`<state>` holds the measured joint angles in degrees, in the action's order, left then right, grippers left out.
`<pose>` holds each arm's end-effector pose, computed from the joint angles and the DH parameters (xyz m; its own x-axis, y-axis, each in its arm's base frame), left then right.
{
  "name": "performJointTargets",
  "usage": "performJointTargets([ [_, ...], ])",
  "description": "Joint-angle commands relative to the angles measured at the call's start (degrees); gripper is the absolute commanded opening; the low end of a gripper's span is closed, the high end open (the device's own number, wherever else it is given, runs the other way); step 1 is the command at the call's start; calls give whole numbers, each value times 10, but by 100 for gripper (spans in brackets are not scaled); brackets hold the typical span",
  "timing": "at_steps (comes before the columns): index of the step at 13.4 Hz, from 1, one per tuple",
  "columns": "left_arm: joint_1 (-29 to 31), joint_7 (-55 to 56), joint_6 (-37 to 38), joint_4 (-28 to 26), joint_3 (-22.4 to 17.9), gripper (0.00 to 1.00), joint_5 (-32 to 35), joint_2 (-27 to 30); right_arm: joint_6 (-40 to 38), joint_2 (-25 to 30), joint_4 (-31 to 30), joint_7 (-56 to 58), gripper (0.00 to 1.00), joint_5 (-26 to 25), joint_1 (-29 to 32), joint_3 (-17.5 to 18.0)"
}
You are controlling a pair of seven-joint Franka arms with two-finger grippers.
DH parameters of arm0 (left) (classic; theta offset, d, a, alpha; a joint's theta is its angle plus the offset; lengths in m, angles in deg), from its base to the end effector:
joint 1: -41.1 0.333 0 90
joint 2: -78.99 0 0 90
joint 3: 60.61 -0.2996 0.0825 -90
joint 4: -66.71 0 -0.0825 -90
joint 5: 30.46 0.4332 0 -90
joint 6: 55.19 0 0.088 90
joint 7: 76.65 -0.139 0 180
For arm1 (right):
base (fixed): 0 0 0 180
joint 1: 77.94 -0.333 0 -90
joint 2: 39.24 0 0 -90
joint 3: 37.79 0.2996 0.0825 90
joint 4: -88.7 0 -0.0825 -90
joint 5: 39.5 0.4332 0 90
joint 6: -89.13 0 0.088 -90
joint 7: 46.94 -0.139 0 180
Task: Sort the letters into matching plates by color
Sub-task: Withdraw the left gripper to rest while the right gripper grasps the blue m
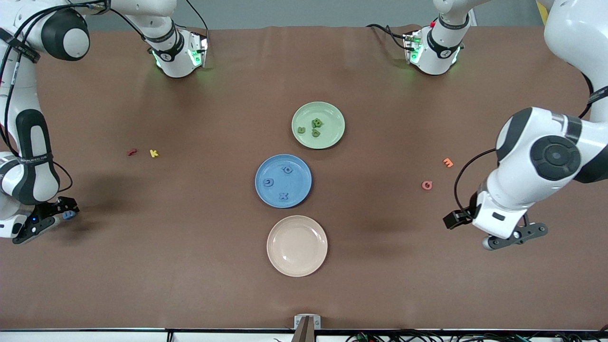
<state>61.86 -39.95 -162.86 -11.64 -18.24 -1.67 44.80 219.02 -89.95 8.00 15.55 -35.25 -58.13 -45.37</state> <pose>0.7371 -0.1360 0.3842 0.9687 0.2221 0.1110 0.2277 -0.9729 -0.0403 0.6723 -0.3307 0.0971 0.8178 0.5733 -0.0497 0.5742 -0.8187 0.0049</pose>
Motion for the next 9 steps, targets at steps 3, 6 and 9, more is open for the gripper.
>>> performJointTargets([
  [3,-146,-170,17,-4,-286,100,-233,120,-4,-17,20,-3,92,5,11,10],
  [6,-157,-229,51,-7,-340,100,-312,152,-5,-17,19,-3,55,4,10,9],
  [9,-168,-262,102,-14,-391,100,-333,183,-6,-17,20,-3,25,4,9,9],
])
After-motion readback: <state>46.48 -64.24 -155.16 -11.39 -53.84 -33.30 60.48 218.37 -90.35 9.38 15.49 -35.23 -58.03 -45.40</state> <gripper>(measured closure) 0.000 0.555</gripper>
